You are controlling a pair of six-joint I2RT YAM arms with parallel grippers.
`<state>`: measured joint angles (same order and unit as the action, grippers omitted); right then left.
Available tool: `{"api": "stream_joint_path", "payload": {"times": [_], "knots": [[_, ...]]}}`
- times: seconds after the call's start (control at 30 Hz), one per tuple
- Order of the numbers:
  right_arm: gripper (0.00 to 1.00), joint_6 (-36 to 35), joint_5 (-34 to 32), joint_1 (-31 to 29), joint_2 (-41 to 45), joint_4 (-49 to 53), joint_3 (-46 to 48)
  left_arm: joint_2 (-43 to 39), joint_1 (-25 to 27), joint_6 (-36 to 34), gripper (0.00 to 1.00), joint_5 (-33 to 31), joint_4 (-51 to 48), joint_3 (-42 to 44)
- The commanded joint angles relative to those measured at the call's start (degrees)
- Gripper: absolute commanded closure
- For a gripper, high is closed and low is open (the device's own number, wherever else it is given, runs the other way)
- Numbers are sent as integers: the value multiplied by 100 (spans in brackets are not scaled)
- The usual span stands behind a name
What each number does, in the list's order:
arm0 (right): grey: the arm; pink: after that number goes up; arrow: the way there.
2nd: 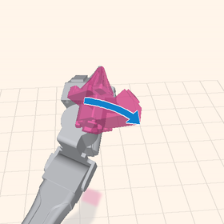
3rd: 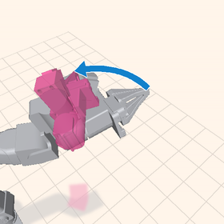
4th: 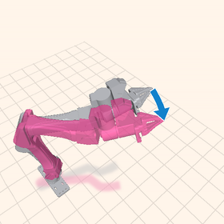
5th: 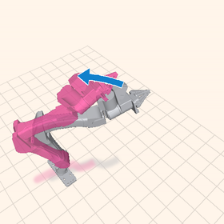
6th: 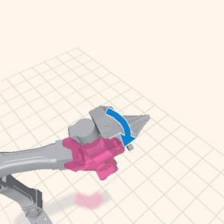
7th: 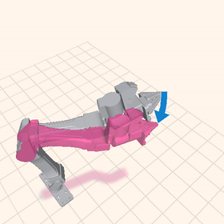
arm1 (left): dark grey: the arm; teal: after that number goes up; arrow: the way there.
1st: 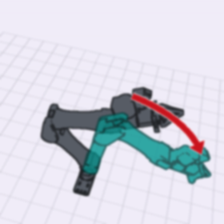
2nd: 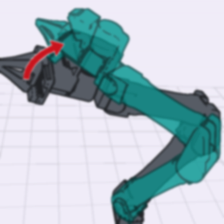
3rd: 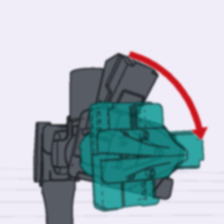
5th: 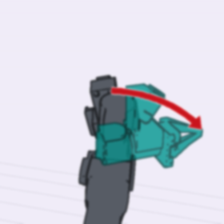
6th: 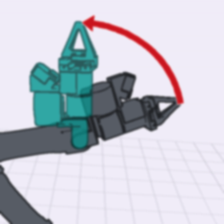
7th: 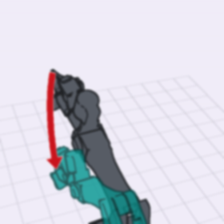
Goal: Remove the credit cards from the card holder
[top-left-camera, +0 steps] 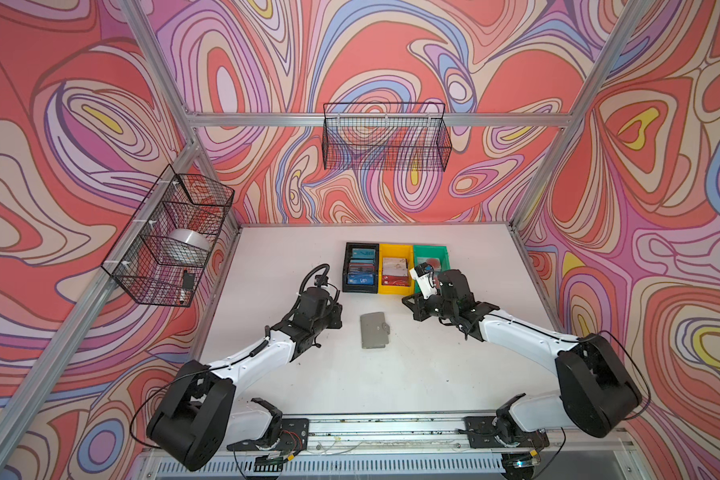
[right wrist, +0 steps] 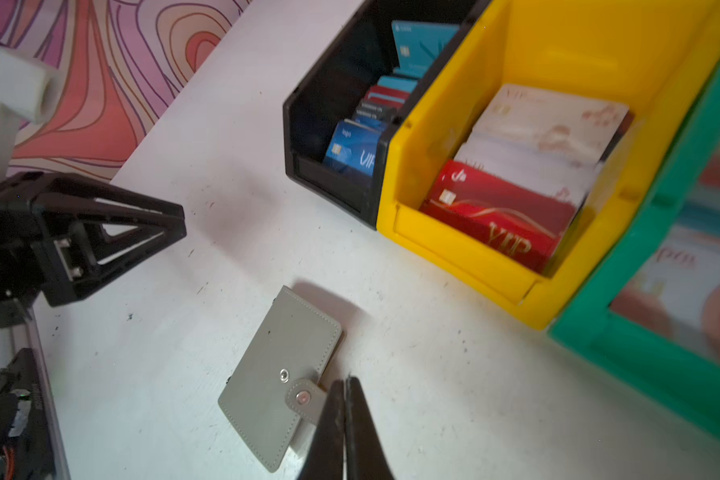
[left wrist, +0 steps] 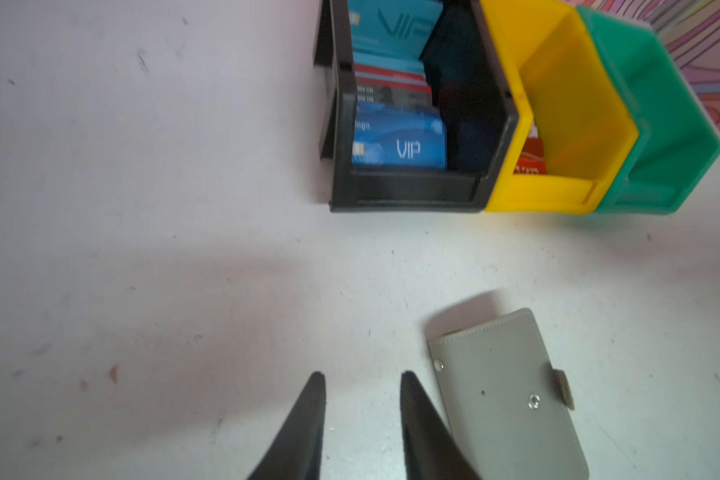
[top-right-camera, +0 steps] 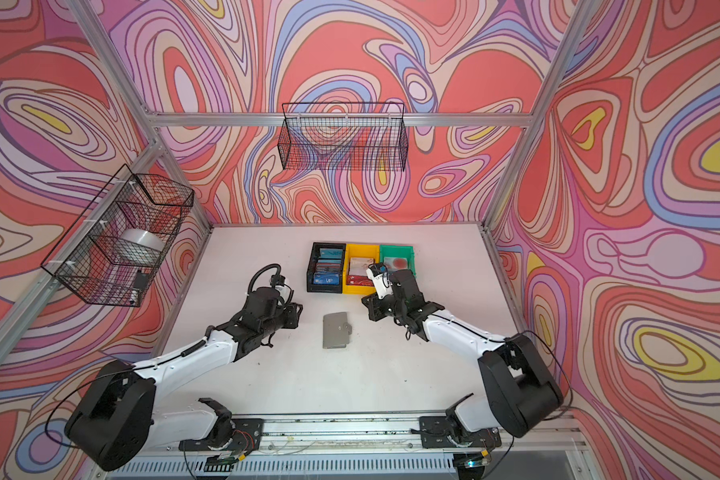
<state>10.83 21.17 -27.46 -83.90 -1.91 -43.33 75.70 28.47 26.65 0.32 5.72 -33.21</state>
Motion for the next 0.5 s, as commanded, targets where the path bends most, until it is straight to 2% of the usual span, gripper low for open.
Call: {"api": "stream_joint_path", "payload": {"times": [0.0,0.13,0.3,0.47], "knots": [[99,148,268,-60,-380,174,-178,455,114,620,82,247,-59,-223],[99,101,246,-180,-924,311,-449,927,239,765,87,529,-76,-444],[100,156,179,-344,-1362,150,-525,1072,440,994,95,654,249,-372],[100,169,165,-462,-1707,48,-648,1214,529,1250,98,851,627,-151]]}}
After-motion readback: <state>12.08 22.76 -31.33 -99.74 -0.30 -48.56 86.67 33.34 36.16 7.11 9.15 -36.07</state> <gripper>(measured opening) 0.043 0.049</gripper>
